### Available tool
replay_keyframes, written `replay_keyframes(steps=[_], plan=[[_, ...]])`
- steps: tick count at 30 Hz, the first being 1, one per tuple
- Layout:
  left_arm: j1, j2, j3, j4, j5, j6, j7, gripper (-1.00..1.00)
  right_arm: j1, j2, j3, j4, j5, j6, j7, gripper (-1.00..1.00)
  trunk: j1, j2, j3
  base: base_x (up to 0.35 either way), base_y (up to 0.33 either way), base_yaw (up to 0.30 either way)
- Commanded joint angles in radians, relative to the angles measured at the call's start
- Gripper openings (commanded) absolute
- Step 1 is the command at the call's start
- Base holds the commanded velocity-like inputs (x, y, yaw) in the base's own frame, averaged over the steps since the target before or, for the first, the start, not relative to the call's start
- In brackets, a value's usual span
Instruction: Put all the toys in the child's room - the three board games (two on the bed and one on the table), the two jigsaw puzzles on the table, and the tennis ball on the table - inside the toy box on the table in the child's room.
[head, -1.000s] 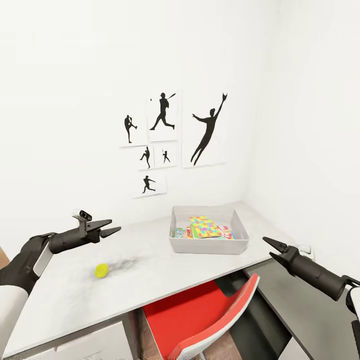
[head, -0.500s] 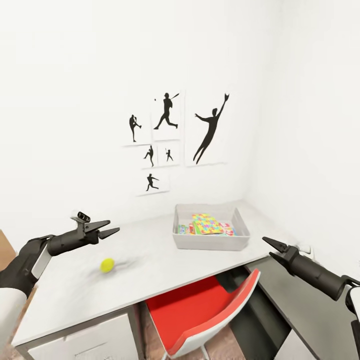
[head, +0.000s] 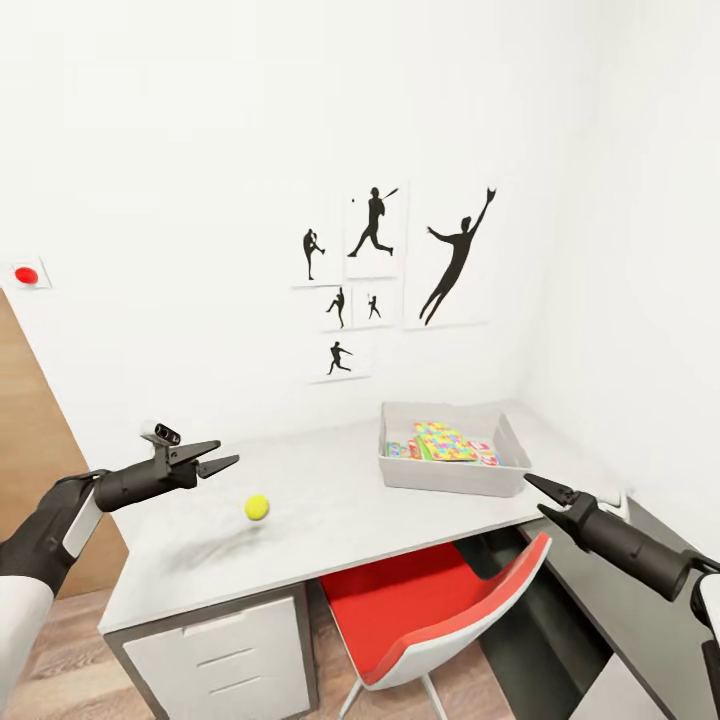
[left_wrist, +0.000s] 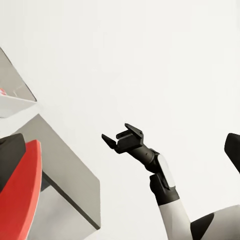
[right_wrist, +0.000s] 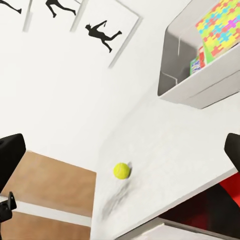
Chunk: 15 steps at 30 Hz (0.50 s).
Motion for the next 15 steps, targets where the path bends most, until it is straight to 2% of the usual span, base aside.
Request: replay_keyframes(steps=[1,15], plan=[[-0.001,0.0,0.0,0.0,0.0,0.009,-0.004,1.0,-0.001,0.0,0.001,-0.001,0.01,0.005,0.011,1.0,0.001,-0.002,-0.002,-0.001,0.001,0.016],[-0.001,0.0,0.0,0.0,0.0,0.009,-0.004,1.0,-0.002,0.002,0.011,-0.001,0.015,-0.001,-0.007,1.0,0.001,-0.002,-0.002,0.0,0.0,0.002]])
